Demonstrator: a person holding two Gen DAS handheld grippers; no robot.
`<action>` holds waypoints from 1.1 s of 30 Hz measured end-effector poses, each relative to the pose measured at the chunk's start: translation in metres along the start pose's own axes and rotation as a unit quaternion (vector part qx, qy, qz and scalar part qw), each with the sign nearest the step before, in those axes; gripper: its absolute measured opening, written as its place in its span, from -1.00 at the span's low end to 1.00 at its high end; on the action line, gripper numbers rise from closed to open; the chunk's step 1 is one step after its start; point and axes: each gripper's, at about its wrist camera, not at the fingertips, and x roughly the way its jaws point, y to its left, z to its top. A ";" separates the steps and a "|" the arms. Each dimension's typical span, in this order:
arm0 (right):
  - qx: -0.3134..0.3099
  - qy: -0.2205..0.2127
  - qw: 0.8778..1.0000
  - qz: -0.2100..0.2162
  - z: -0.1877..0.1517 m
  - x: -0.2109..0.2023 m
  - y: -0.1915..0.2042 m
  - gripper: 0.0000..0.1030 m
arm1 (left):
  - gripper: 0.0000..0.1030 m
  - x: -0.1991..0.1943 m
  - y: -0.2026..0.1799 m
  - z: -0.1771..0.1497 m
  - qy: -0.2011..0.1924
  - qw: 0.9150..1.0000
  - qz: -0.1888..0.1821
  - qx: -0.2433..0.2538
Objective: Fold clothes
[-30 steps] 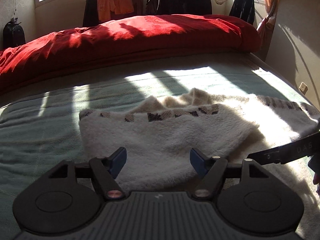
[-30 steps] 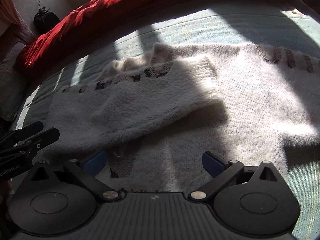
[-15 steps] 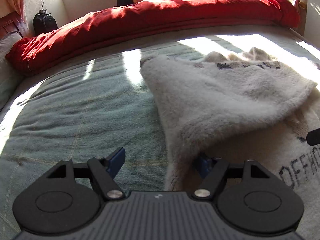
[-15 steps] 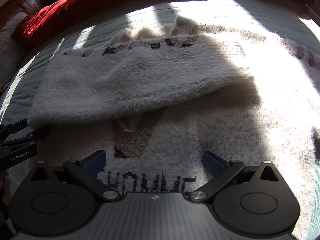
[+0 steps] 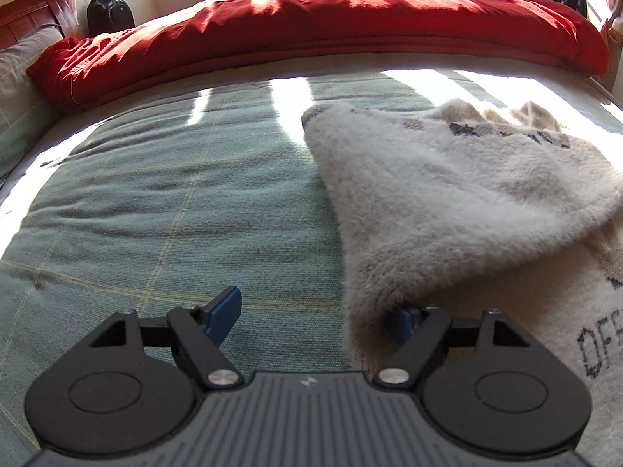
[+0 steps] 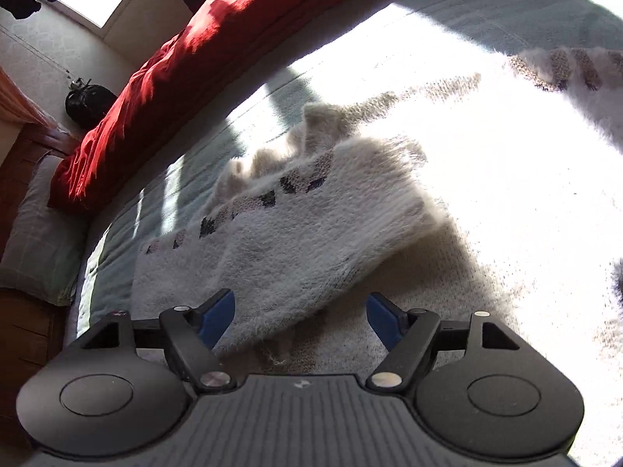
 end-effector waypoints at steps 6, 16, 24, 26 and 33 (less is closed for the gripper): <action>0.137 -0.036 0.988 0.055 0.015 0.014 -0.050 0.30 | 0.56 -0.006 0.001 0.000 -0.016 1.000 -0.009 -0.023; 0.113 -0.035 0.993 0.021 0.028 0.024 -0.035 -0.85 | 0.57 0.000 0.003 0.005 -0.015 0.999 -0.009 -0.027; 0.057 -0.014 0.998 -0.027 0.014 0.014 -0.027 -0.85 | 0.58 0.008 0.015 0.003 0.000 0.998 -0.032 -0.050; 0.065 -0.016 0.997 -0.034 0.012 0.015 -0.032 -0.85 | 0.58 0.008 0.016 0.004 0.002 0.998 -0.034 -0.047; 0.016 -0.005 0.998 -0.057 0.018 0.008 -0.025 -0.81 | 0.48 -0.012 0.022 0.013 0.024 0.997 -0.065 -0.018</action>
